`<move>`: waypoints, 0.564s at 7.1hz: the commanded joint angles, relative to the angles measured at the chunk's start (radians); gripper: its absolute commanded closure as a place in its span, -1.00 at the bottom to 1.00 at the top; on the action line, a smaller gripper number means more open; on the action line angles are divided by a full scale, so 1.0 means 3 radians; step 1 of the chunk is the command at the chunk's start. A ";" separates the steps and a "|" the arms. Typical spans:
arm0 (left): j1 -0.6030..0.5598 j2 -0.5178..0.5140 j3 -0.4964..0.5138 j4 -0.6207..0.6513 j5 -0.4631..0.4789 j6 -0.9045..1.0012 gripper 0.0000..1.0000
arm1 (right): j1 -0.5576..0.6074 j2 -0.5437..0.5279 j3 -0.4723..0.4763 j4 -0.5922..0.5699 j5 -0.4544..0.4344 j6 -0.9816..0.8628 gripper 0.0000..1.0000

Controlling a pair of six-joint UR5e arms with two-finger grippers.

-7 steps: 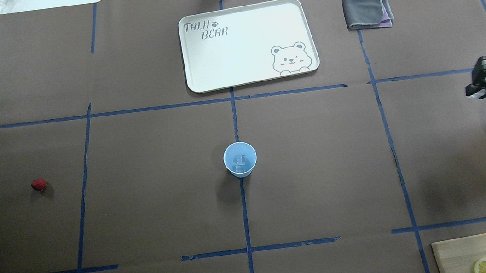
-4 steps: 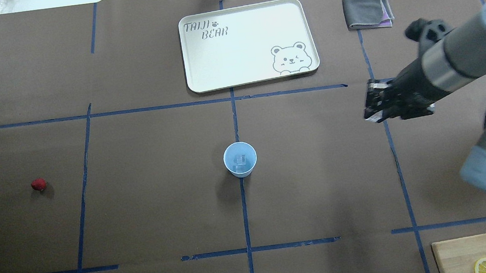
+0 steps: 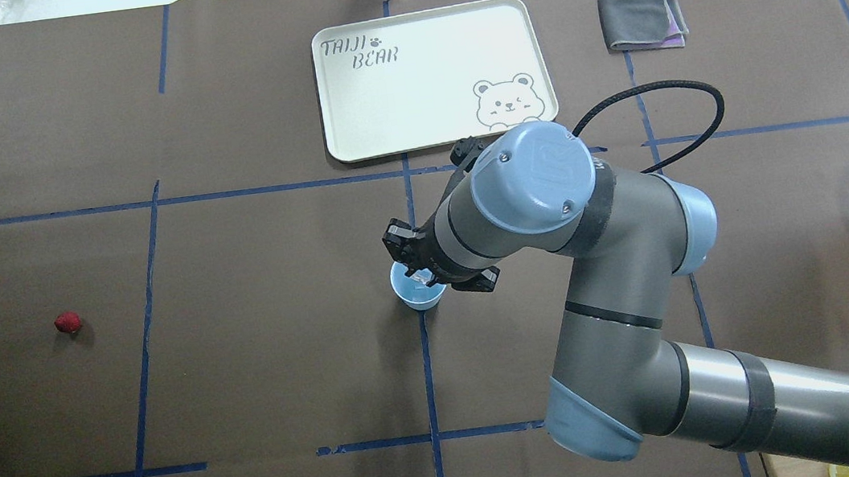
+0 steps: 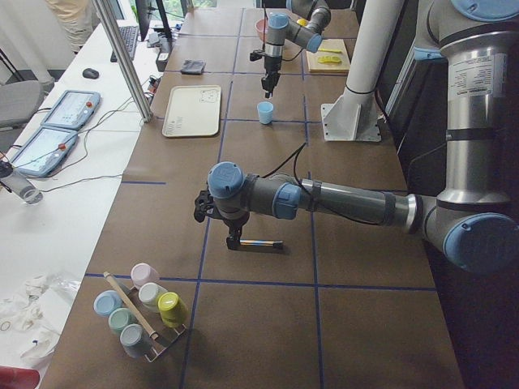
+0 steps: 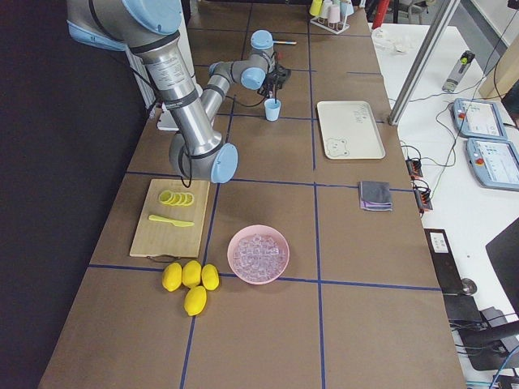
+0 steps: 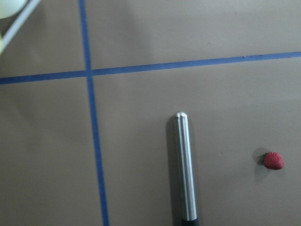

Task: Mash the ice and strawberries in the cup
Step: 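Carry the ice cube over the cup and release it with the right gripper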

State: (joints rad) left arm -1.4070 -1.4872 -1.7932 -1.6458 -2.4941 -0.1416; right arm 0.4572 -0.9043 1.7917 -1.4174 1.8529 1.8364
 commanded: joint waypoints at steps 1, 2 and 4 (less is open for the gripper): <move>0.0195 -0.0013 0.0000 -0.0200 0.0004 -0.0325 -1.00 | -0.0026 0.0054 -0.0138 -0.0005 -0.0122 -0.0016 1.00; 0.0236 -0.0018 0.0000 -0.0205 0.0004 -0.0402 -1.00 | -0.0026 0.0059 -0.0189 -0.0005 -0.0153 -0.0051 1.00; 0.0359 -0.0059 -0.0005 -0.0251 0.0004 -0.0610 -1.00 | -0.0071 0.0059 -0.0230 -0.0005 -0.0158 -0.0052 -0.19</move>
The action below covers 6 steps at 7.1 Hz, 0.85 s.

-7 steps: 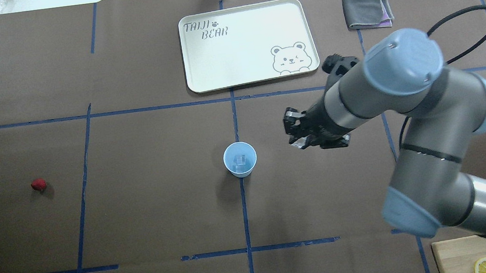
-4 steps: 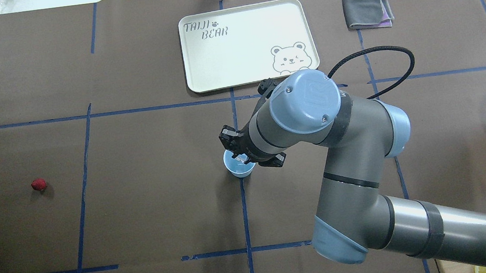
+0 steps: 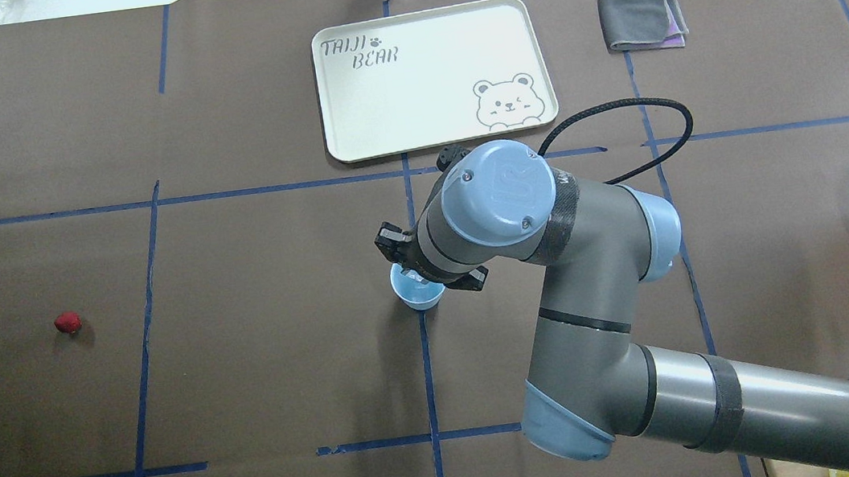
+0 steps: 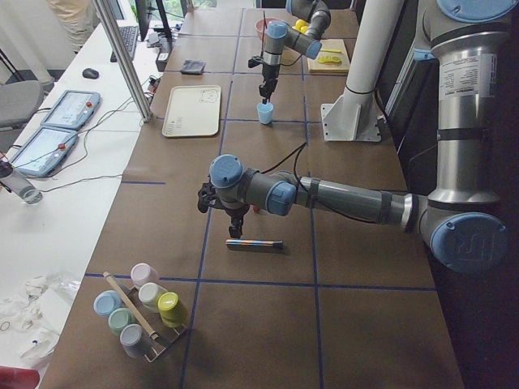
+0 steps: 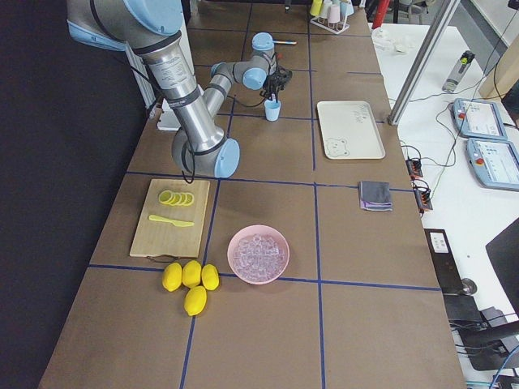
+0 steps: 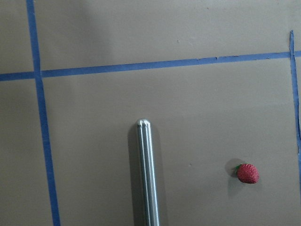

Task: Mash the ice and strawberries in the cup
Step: 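Carry the ice cube over the cup and release it with the right gripper, then lift the right gripper away from the cup while the left gripper reaches toward the strawberry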

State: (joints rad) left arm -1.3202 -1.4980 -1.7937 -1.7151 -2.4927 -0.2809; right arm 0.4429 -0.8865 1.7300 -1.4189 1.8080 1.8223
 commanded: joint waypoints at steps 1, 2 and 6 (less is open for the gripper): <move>0.0161 -0.0048 0.0001 -0.0025 0.0000 -0.0289 -1.00 | -0.0034 -0.0006 -0.0014 -0.0005 -0.0008 -0.0010 -0.89; 0.0319 -0.0079 0.0001 -0.0091 0.0162 -0.0493 -1.00 | -0.0029 -0.0001 0.0031 -0.0010 -0.0008 -0.0010 -0.98; 0.1203 -0.0221 0.0099 -0.0705 0.0918 -0.1803 -1.00 | 0.0623 -0.0509 0.0812 -0.0383 0.0624 -0.0402 -0.99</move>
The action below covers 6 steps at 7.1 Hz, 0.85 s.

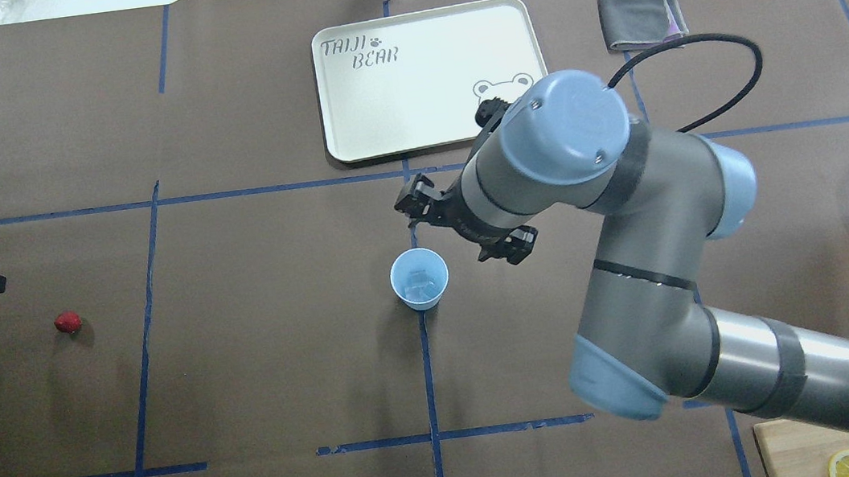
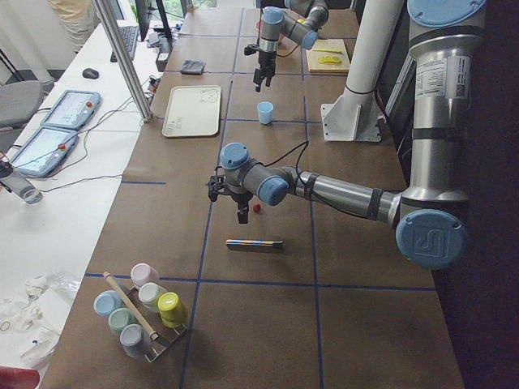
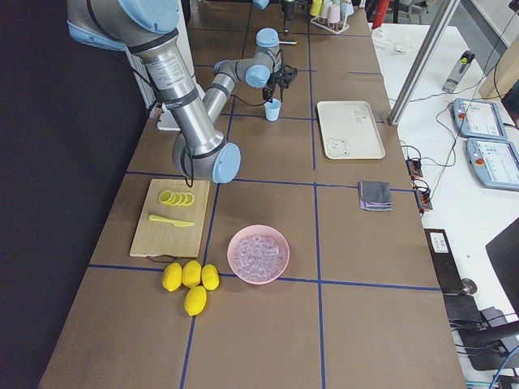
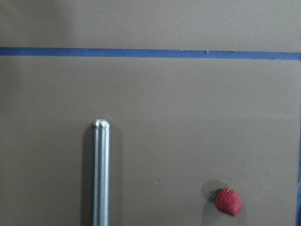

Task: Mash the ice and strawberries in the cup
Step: 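Lift the right gripper away from the cup while the left gripper reaches toward the strawberry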

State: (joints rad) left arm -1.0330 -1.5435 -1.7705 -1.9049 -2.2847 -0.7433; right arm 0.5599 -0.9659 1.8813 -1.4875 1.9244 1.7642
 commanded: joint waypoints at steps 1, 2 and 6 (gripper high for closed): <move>0.0349 -0.0161 0.0077 -0.0073 0.0247 -0.0390 -1.00 | 0.0397 -0.0475 0.0507 -0.0175 0.0395 -0.0478 -0.99; 0.0436 -0.0218 0.0093 -0.0078 0.0253 -0.0507 -1.00 | 0.0535 -0.0670 0.0616 -0.0175 0.0568 -0.0704 -0.99; 0.0631 -0.0346 0.0312 -0.0154 0.0370 -0.0549 -0.81 | 0.0588 -0.0702 0.0606 -0.0175 0.0585 -0.0788 -0.99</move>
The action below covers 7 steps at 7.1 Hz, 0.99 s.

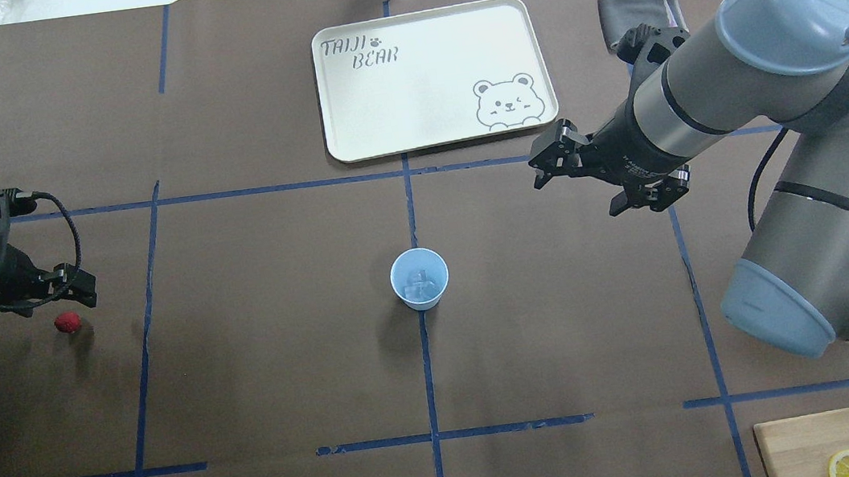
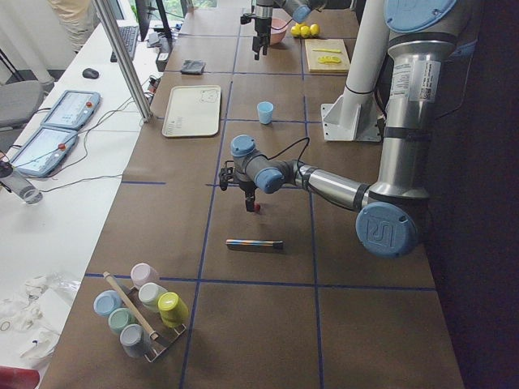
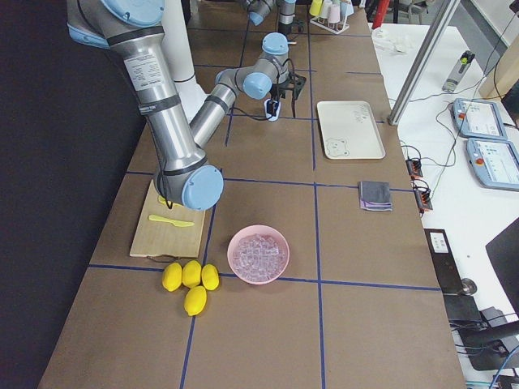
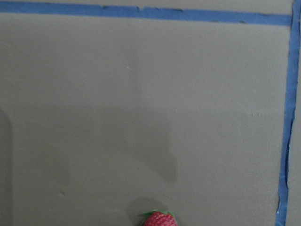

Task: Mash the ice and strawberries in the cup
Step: 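Lift the right gripper away from the cup while the left gripper reaches toward the strawberry, then grasp the red strawberry with the left gripper and lift it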

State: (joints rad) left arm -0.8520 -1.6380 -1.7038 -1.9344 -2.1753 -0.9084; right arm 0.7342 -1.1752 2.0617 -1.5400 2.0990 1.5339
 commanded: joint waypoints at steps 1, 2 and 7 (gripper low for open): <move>0.0033 -0.0032 0.0136 -0.0081 0.0006 0.0001 -0.79 | 0.0012 0.0006 -0.0010 0.0000 0.0003 -0.0025 -0.99; 0.0033 -0.0032 0.0147 -0.0087 0.0006 0.0001 -0.59 | 0.0022 0.0011 -0.0015 -0.0005 0.0008 -0.0025 -0.99; 0.0028 -0.0011 0.0132 -0.0067 -0.0020 -0.0014 1.00 | 0.0017 0.0113 -0.0092 -0.0005 -0.0017 -0.0025 -0.99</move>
State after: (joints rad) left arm -0.8424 -1.6444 -1.6543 -1.9582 -2.1766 -0.9089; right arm 0.7406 -1.1507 2.0435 -1.5413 2.0962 1.5263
